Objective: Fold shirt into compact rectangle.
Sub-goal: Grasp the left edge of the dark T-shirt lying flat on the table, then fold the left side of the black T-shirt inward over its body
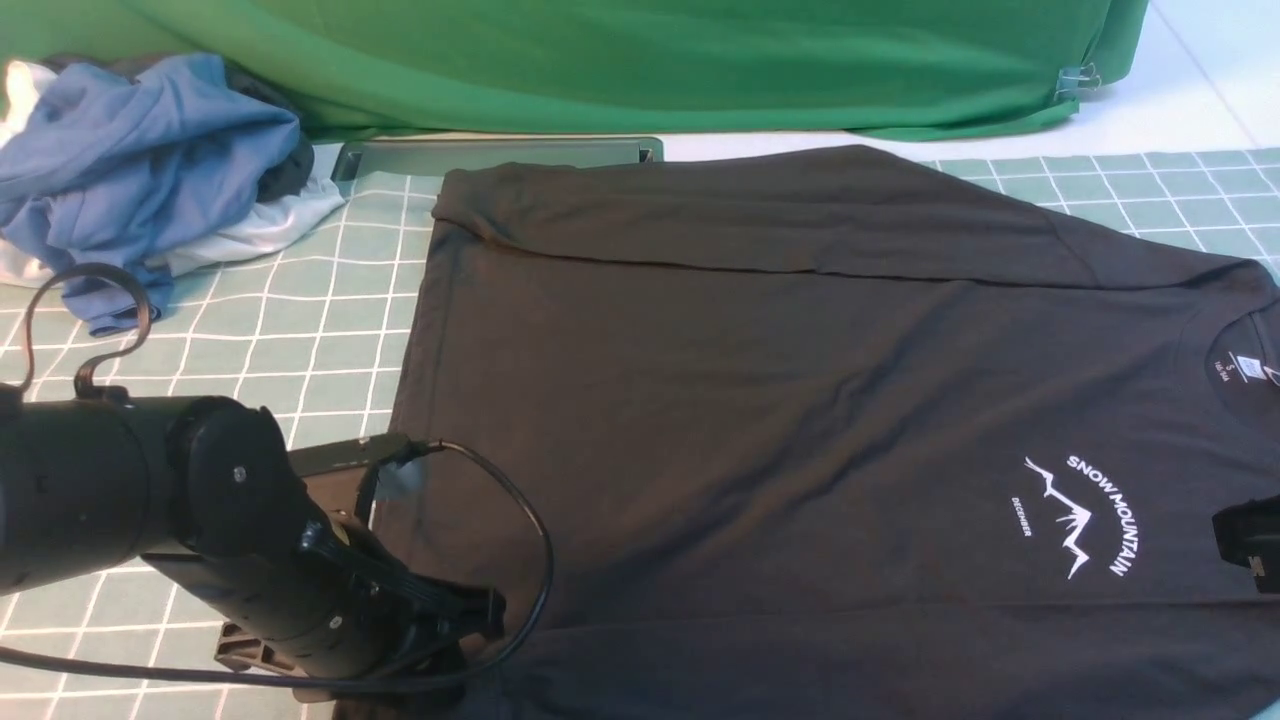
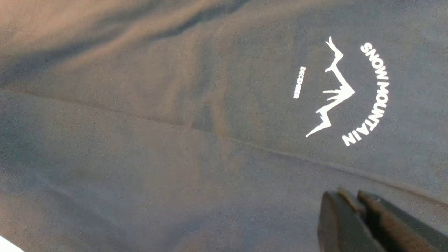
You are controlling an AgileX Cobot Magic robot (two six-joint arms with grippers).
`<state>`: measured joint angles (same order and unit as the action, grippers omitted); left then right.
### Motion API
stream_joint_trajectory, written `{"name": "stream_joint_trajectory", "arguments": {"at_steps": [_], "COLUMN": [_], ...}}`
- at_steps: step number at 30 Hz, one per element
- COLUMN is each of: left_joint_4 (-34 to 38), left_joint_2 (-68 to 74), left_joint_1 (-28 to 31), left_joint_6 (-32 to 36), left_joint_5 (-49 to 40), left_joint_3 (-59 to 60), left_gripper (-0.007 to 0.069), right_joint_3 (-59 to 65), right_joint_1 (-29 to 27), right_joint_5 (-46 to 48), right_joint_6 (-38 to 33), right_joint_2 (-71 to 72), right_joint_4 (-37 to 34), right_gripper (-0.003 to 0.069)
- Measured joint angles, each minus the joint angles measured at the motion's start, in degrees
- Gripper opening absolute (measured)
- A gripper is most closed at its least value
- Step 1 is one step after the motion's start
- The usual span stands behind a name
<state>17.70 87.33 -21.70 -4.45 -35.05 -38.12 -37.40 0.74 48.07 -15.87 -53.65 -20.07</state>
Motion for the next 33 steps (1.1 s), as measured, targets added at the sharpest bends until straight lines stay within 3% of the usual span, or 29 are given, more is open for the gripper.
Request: {"name": "stream_joint_trajectory", "arguments": {"at_steps": [18, 21, 23, 29, 33], "left_joint_4": [2.9, 3.3, 3.7, 3.4, 0.1], "left_joint_2": [0.0, 0.0, 0.0, -0.1, -2.1], "left_joint_1": [0.0, 0.0, 0.0, 0.0, 0.0], "left_joint_6": [0.5, 0.5, 0.5, 0.5, -0.2], "left_joint_5": [0.1, 0.1, -0.5, -8.2, -15.4], "left_joint_3": [0.0, 0.0, 0.0, -4.1, -15.1], "left_gripper": [0.0211, 0.0160, 0.0064, 0.0028, 0.0028], "right_joint_3": [0.0, 0.0, 0.0, 0.0, 0.0], "right_joint_1": [0.0, 0.0, 0.0, 0.0, 0.0], "right_joint_5": [-0.7, -0.8, -0.8, -1.6, -1.9], "right_joint_6": [0.0, 0.0, 0.0, 0.0, 0.0], "right_joint_2": [0.0, 0.0, 0.0, 0.0, 0.0], "right_joint_4": [0.0, 0.0, 0.0, 0.0, 0.0], "right_gripper": [0.0091, 0.0094, 0.0098, 0.0104, 0.0105]}}
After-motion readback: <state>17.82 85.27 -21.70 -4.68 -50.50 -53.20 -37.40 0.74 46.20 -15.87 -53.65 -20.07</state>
